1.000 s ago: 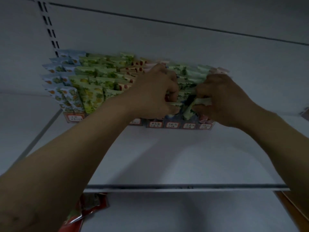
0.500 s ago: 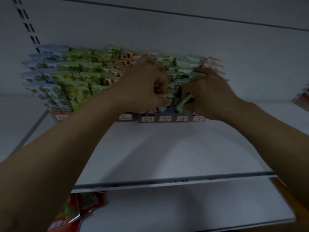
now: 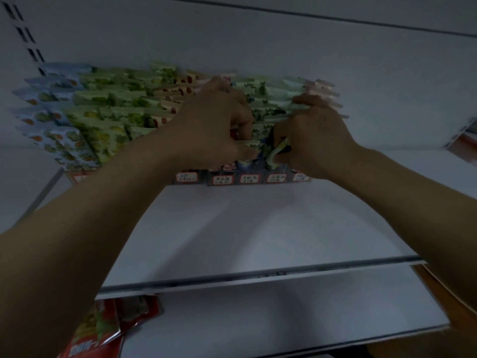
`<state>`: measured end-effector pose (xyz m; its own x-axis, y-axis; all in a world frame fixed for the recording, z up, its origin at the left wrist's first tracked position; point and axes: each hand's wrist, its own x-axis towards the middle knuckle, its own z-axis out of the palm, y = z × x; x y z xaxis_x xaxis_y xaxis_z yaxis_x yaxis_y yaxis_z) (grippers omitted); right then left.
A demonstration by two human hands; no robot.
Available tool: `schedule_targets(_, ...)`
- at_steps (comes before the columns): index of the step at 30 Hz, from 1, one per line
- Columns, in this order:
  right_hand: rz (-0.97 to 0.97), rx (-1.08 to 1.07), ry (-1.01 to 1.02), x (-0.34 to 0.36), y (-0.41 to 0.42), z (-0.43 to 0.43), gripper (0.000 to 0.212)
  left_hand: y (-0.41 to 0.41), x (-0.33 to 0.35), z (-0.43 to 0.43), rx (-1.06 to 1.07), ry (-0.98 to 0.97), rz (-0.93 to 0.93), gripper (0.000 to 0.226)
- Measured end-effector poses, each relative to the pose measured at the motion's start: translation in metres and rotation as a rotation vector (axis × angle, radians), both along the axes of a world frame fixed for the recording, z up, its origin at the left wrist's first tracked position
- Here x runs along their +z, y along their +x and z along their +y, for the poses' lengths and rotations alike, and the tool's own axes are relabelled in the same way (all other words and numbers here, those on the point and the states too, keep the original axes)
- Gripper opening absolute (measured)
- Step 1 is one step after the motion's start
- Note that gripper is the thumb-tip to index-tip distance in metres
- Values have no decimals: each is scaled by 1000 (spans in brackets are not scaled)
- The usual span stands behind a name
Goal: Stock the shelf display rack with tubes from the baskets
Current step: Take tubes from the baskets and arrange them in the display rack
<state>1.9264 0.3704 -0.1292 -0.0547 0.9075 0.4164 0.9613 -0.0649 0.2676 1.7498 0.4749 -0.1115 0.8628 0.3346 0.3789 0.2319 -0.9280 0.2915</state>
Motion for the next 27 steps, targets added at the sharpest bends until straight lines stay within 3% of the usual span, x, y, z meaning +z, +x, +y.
schedule_targets(12, -79, -121, -8, 1, -8, 2, 22, 3, 3, -3, -2, -53, -1, 34)
schedule_targets(22, -128, -198, -20, -9, -14, 9, 16, 5, -4, -5, 42, 62, -58, 31)
schedule_targets(27, -39, -64, -64, -1, -21, -2, 21, 9, -5, -3, 43, 136, -80, 33)
